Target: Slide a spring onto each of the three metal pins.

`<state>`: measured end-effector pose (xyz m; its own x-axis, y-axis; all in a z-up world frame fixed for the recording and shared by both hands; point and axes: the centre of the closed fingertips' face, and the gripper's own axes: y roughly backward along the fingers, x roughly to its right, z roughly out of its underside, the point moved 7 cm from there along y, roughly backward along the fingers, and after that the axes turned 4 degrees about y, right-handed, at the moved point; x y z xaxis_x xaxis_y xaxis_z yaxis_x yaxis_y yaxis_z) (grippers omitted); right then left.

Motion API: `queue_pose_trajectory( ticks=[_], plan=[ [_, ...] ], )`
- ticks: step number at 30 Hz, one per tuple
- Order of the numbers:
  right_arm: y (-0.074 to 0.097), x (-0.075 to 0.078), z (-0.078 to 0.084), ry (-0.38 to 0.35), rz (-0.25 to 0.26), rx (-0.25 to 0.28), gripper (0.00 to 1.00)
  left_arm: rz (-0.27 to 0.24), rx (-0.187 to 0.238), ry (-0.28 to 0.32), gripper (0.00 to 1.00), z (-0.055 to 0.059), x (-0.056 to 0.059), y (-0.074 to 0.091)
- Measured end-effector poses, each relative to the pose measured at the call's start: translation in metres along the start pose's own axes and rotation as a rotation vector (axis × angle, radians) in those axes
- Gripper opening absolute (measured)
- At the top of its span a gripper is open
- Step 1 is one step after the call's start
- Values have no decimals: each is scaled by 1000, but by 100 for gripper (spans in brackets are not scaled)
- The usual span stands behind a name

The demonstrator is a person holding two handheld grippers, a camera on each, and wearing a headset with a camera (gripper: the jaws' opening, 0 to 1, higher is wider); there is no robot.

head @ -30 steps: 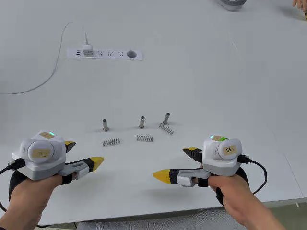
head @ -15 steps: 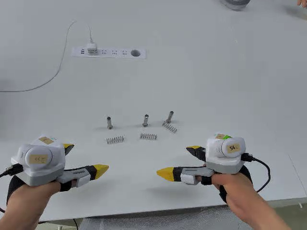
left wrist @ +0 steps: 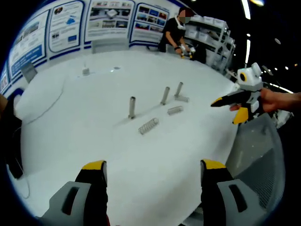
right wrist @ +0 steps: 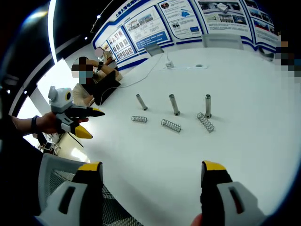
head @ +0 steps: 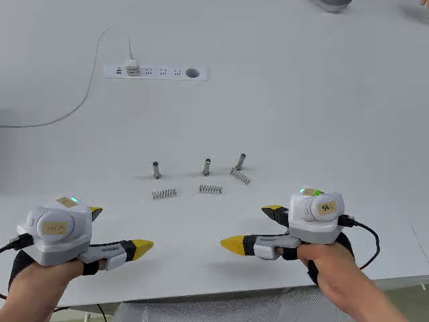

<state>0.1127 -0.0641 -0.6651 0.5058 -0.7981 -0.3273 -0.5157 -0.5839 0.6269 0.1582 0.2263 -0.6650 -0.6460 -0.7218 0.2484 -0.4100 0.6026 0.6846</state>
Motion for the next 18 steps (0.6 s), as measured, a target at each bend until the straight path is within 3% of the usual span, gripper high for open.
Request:
queue_pose_trajectory(
  ticks=[13,18],
  plan=[
    [1,-2,6,-4,2,-14,89,42,-59,-95,81,-12,6,-8],
    [1,-2,6,-12,4,-8,89,65,-91,-163,82,-17,9,-14]
  ],
)
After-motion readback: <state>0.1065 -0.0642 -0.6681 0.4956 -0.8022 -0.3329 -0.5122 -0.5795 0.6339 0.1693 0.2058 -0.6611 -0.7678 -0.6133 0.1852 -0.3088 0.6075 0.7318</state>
